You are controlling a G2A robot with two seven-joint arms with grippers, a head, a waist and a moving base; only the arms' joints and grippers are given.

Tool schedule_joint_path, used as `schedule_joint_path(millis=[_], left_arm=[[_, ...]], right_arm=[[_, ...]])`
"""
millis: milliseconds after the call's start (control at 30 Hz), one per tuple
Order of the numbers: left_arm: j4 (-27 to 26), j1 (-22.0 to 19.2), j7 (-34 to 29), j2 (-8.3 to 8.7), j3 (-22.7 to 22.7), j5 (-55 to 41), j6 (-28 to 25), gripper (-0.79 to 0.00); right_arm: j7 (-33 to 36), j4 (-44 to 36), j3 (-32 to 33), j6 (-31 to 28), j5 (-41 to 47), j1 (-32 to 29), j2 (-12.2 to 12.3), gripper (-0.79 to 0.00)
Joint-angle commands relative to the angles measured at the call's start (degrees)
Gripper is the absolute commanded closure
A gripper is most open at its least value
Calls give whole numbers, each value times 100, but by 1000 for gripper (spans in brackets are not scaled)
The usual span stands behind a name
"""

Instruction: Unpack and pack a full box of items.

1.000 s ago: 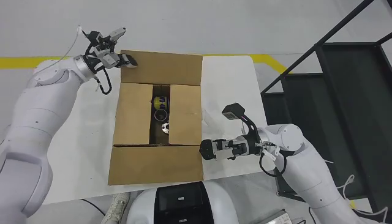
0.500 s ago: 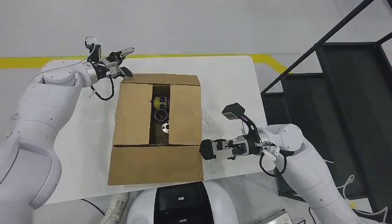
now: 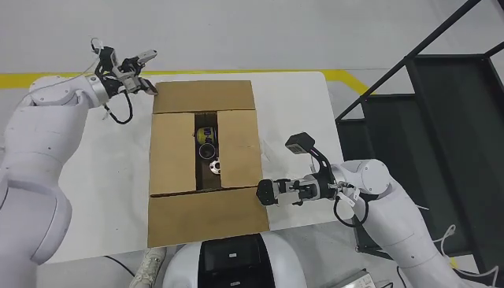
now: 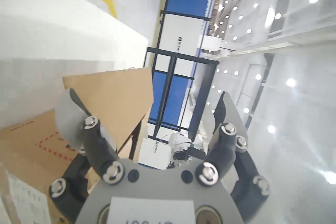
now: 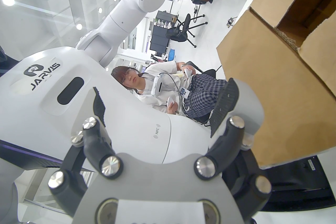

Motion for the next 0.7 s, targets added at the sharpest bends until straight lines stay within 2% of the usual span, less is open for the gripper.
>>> schedule_joint_path(millis=[0, 133, 300, 400, 567, 667], left_arm=[[32, 3, -259, 68, -232, -383, -77, -785], [59, 44, -991, 237, -573, -824, -56, -785], [47, 157, -1992, 487, -785, -831, 16, -785], [-54, 248, -2096, 631, -833, -608, -178, -785], [-556, 559, -2312, 861, -1009, -486, 37, -785], [-886, 796, -2335, 996, -1173, -562, 61, -785]], right_arm=[[0, 0, 0, 0, 0, 0, 0, -785], [-305, -161, -84, 131, -249, 63, -11, -785], [-1104, -331, -470, 625, -1114, 509, -76, -785], [-1565, -362, -899, 1002, -1660, 819, -150, -785], [-2368, -40, -1741, 1493, -2386, 1437, -344, -785], [-2661, 347, -2211, 1771, -2495, 1827, -488, -785]])
